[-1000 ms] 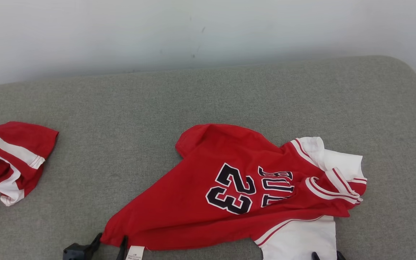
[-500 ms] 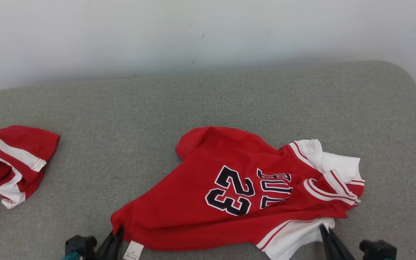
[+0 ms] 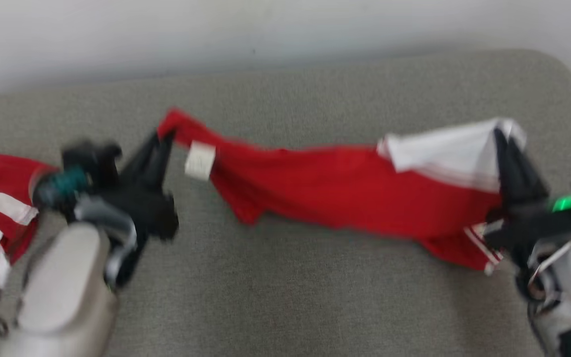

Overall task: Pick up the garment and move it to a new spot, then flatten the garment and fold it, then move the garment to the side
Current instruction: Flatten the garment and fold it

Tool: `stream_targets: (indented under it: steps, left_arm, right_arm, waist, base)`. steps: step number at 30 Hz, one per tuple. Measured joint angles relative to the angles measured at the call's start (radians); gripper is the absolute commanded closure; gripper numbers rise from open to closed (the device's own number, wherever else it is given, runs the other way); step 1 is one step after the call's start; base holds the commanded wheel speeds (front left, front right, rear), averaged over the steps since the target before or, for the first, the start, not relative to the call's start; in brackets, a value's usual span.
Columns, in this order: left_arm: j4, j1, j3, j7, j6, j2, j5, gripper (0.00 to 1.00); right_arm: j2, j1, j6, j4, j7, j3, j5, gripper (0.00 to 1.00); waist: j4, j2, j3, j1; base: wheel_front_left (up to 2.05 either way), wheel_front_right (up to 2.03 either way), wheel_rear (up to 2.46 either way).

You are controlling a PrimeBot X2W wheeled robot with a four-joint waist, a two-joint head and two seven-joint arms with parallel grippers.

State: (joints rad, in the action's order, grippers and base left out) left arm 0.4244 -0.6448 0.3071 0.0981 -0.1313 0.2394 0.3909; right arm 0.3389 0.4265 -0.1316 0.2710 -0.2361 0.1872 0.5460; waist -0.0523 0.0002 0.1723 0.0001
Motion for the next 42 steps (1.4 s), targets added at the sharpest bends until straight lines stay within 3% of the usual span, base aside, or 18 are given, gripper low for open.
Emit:
stream_targets:
  steps: [8, 9, 14, 20, 27, 34, 42]
  left_arm:
    - [0.015, -0.435, -0.047, -0.153, 0.007, 0.001, 0.115, 1.00]
    - [0.015, -0.435, -0.047, -0.153, 0.007, 0.001, 0.115, 1.00]
    - [0.106, -0.721, -0.088, -0.198, 0.027, -0.021, 0.148, 1.00]
    - [0.220, -1.017, -0.061, -0.208, 0.025, 0.008, 0.087, 1.00]
    - [0.389, -1.257, -0.053, -0.201, 0.039, 0.006, 0.060, 1.00]
    - [0.526, -1.427, -0.025, -0.168, 0.047, -0.014, 0.024, 1.00]
    - [0.647, -1.499, -0.015, -0.111, 0.042, -0.034, 0.027, 1.00]
  right_arm:
    - [0.075, 0.441, 0.000, 0.020, 0.079, 0.002, 0.099, 1.00]
    - [0.075, 0.441, 0.000, 0.020, 0.079, 0.002, 0.099, 1.00]
    - [0.108, 0.764, 0.000, 0.082, 0.135, 0.032, 0.109, 1.00]
    - [0.117, 1.142, 0.000, 0.197, 0.166, 0.101, 0.075, 1.00]
    - [0.106, 1.470, 0.000, 0.406, 0.173, 0.167, 0.031, 1.00]
    - [0.093, 1.638, 0.000, 0.580, 0.147, 0.209, 0.025, 1.00]
    - [0.077, 1.694, 0.000, 0.685, 0.120, 0.257, 0.061, 1.00]
  waist:
    - [-0.009, 0.0001, 0.147, 0.0002]
    - [-0.009, 0.0001, 0.147, 0.0002]
    - [-0.013, 0.0001, 0.253, 0.0004]
    - [-0.022, 0.0001, 0.367, 0.0004]
    - [-0.040, 0.0001, 0.447, 0.0002]
    - [-0.052, 0.0000, 0.481, 0.0000]
    - [-0.049, -0.0001, 0.502, 0.0000]
  base:
    - [0.00, 0.00, 0.00]
    - [0.00, 0.00, 0.00]
    - [0.00, 0.00, 0.00]
    - [0.00, 0.00, 0.00]
    - [0.00, 0.00, 0.00]
    - [0.00, 0.00, 0.00]
    - [0.00, 0.00, 0.00]
